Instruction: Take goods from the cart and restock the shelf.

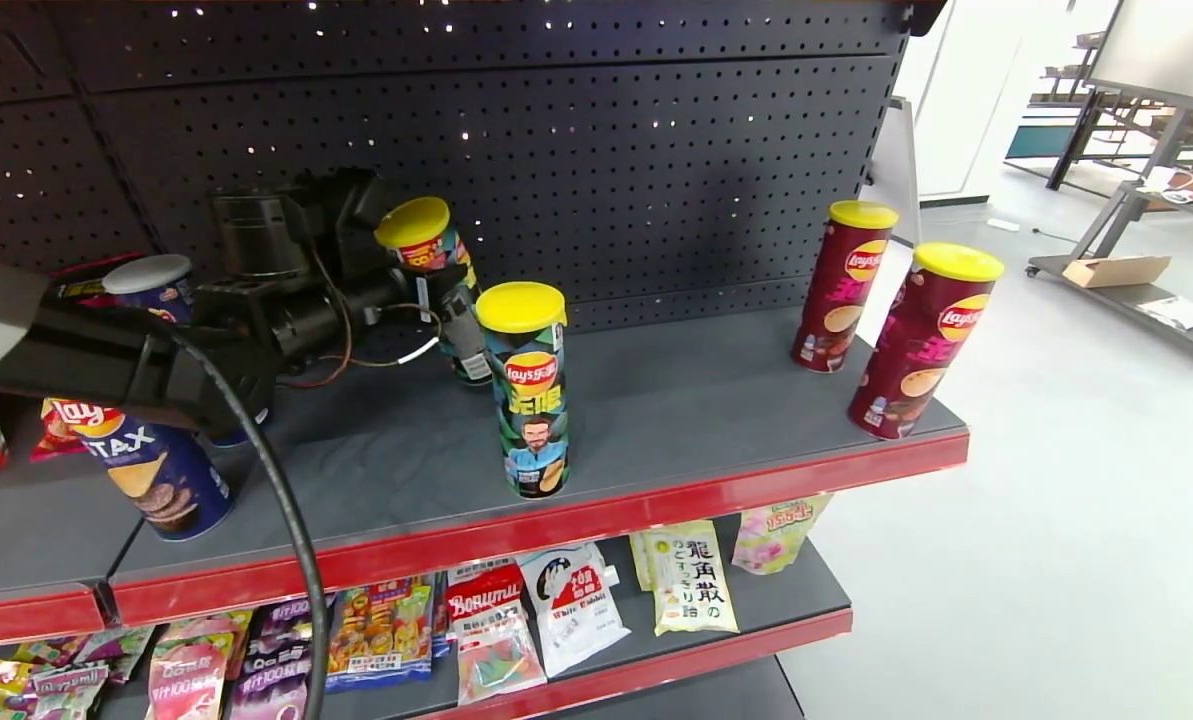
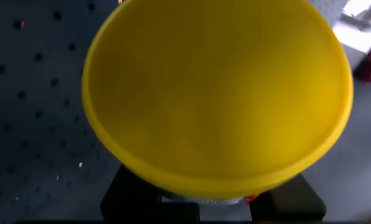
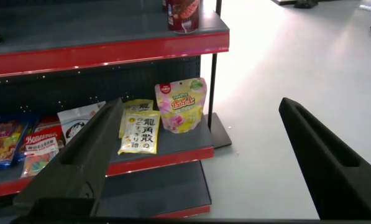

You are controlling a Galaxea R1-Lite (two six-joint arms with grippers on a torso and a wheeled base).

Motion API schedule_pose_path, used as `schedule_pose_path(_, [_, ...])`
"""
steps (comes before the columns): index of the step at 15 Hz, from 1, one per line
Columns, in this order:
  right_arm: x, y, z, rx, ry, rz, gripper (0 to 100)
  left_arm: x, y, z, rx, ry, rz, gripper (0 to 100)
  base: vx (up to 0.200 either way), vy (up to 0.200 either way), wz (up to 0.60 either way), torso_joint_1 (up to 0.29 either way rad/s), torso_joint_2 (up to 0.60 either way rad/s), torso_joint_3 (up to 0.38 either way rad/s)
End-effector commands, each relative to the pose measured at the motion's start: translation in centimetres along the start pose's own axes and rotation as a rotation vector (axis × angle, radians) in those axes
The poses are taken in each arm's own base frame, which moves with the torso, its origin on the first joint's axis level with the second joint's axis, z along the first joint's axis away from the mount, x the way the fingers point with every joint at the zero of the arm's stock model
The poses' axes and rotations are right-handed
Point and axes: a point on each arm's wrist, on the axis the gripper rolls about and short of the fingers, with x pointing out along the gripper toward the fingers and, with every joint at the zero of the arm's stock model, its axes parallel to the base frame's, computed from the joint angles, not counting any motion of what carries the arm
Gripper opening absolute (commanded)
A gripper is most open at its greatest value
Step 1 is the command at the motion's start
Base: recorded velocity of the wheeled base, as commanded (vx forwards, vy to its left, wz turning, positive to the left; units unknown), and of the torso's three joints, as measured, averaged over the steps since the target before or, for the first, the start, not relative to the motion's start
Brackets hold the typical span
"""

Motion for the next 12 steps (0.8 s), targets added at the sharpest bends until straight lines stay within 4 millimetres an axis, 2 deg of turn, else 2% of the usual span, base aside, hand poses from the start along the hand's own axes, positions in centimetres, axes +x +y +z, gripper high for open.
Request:
schedule_pose_path(1, [0.0,0.0,0.0,0.000,0.001,0.001,100,2.5,-0.5,-0.8,-0.008,-0.003,0.002,0,0.000,0.000,0.00,0.000,0.00,0.000])
schedule_pose_path(5, [0.0,0.0,0.0,0.000,0.001,0.002,100,3.8,-1.4,-0.6,-0.036,0.006,0.043,0,0.000,0.000,0.00,0.000,0.00,0.000])
schedule_pose_path(12, [0.0,0.0,0.0,0.000,0.001,0.002,100,5.7,-2.7,-1.4,-0.041,0.023,0.071,0,0.000,0.000,0.00,0.000,0.00,0.000])
